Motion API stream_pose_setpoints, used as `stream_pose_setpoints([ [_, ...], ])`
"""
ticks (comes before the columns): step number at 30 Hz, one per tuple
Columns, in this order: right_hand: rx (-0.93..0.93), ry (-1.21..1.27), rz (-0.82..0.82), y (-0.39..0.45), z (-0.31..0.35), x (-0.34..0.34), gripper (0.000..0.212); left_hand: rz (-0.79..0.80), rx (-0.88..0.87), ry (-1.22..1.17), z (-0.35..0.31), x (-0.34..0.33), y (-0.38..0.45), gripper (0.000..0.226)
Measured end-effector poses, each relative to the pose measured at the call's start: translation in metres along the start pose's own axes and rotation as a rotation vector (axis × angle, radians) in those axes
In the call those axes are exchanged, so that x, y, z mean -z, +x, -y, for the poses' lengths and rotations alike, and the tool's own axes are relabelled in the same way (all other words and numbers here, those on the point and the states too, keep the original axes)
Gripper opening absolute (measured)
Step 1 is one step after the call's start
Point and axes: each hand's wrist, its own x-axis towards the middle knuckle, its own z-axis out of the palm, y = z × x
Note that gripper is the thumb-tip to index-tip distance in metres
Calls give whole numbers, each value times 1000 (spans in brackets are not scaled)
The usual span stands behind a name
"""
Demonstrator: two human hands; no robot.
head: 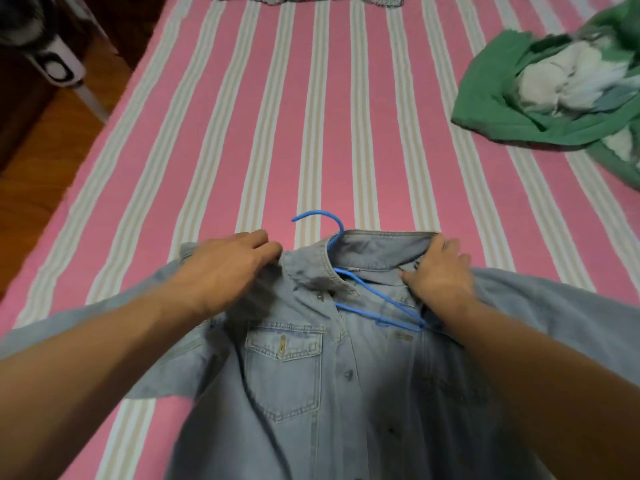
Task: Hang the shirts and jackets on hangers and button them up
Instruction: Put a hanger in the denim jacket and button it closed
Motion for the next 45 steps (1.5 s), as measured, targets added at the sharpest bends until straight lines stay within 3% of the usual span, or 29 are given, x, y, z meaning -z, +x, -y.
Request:
stream_pose_setpoints([
  [2, 68, -6, 49, 4, -6, 0, 52, 11, 36, -1, 1, 1, 3, 22],
  [7, 355, -98, 51, -14, -45, 36, 84, -10, 175, -126, 23, -8, 4, 19],
  [10, 437, -337, -63, -31, -77, 70, 86, -3, 132, -58, 12, -5, 7, 16],
  [12, 434, -307, -94, -34, -85, 94, 86, -6, 108, -17, 3, -2, 13, 15],
  [16, 263, 343, 63, -33, -56, 144, 77, -90, 85, -205, 4, -5, 34, 9],
  [18, 252, 563, 125, -33, -31, 150, 80, -125, 118, -337, 2, -10, 43, 20],
  [22, 253, 812, -9, -37, 5, 131, 82, -230, 190, -558, -10, -20, 54, 17],
  [24, 376, 785, -40, -38, 15, 117, 84, -271, 242, -626, -12, -21, 69, 14],
  [26, 540, 748, 121, -35, 20, 100, 89, -325, 329, -627, -9, -23, 96, 14],
  [28, 590, 627, 236, -20, 16, 80, 90, -288, 409, -494, -5, -32, 124, 18],
  [31, 414, 331, 173, 16, -7, 51, 85, -67, 529, -348, -14, -56, 137, 57],
  [35, 315, 50, 177, 43, -34, 23, 72, 217, 405, -226, -46, -107, 76, 67],
  [37, 322, 19, 123, 55, -30, 17, 62, 359, 449, -201, -39, -126, 41, 68],
  [40, 364, -8, 35, 72, -9, 9, 52, 336, 488, -228, -24, -141, 15, 75],
  [43, 424, -83, -8, 88, 6, 8, 25, 215, 588, -310, -17, -148, 10, 85],
  [45, 348, -157, -87, 103, 7, 16, 18, 177, 633, -356, -16, -152, 11, 86],
])
